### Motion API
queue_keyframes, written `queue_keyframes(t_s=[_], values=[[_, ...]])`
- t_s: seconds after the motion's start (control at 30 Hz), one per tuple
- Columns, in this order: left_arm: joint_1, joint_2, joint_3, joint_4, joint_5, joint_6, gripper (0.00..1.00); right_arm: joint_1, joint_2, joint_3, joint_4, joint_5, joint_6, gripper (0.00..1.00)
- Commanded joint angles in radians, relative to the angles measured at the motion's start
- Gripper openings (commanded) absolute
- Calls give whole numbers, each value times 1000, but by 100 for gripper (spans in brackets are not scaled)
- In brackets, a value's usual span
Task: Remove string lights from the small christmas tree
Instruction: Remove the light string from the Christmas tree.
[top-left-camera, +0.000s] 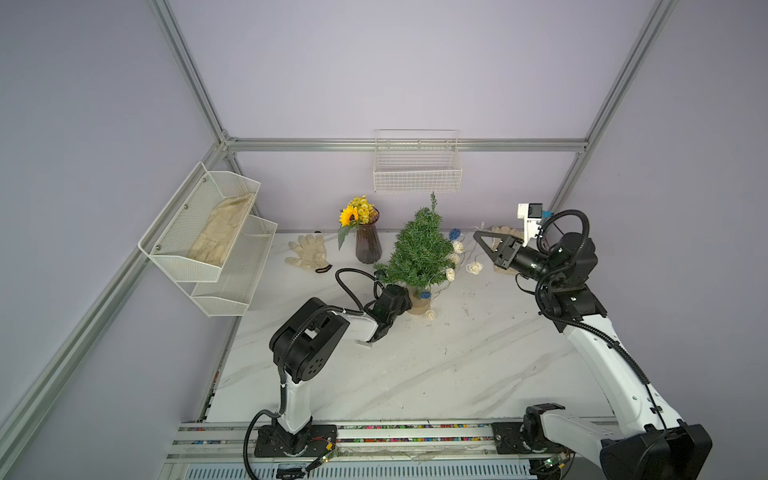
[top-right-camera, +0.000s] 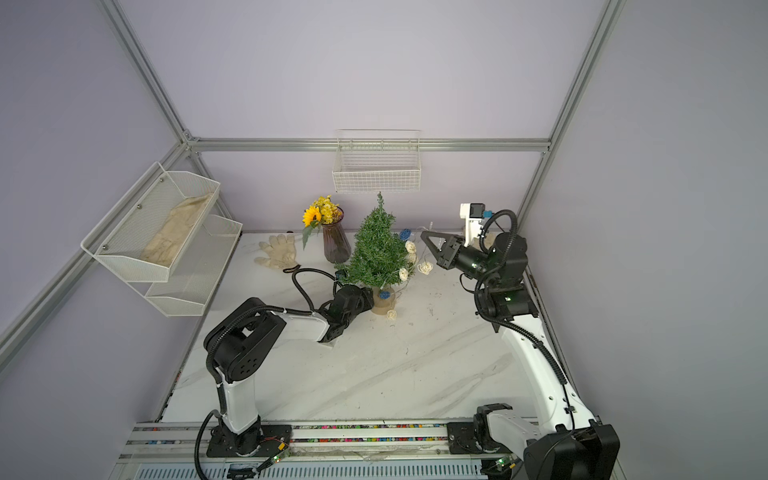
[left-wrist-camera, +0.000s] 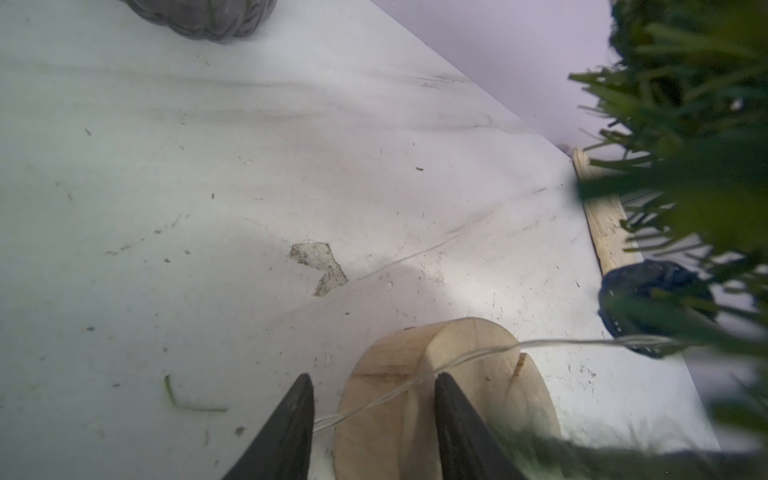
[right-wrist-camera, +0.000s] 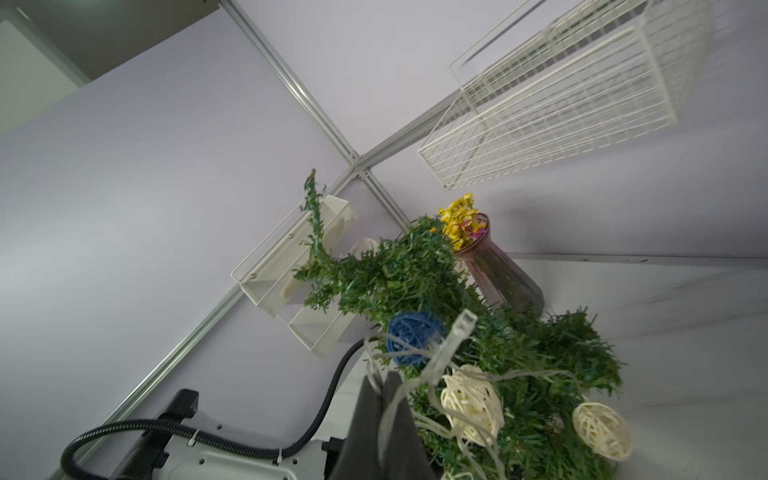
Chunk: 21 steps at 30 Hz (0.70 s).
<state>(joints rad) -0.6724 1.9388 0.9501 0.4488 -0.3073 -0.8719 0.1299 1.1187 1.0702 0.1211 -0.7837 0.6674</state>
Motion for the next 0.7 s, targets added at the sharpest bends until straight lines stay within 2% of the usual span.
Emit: queue_keyframes(t_s=[0.0, 0.3, 0.37, 0.5, 0.57, 0.67], values=[[5, -8, -45, -46, 2, 6, 46, 30, -55, -50, 54, -95, -6, 0], [5, -4, -3, -86, 21, 36, 45, 47, -152, -99, 115, -79, 32, 0], [5, -9, -1, -95, 16, 45, 45, 48, -180, -105, 93, -43, 23, 0], [7, -8, 5, -94, 13, 53, 45, 43, -241, -94, -66, 163, -36, 0], [7, -5, 6, -87, 11, 55, 45, 36, -279, -107, -62, 193, -38, 0], [8, -6, -1, -85, 12, 49, 44, 33, -256, -87, -55, 182, -39, 0]])
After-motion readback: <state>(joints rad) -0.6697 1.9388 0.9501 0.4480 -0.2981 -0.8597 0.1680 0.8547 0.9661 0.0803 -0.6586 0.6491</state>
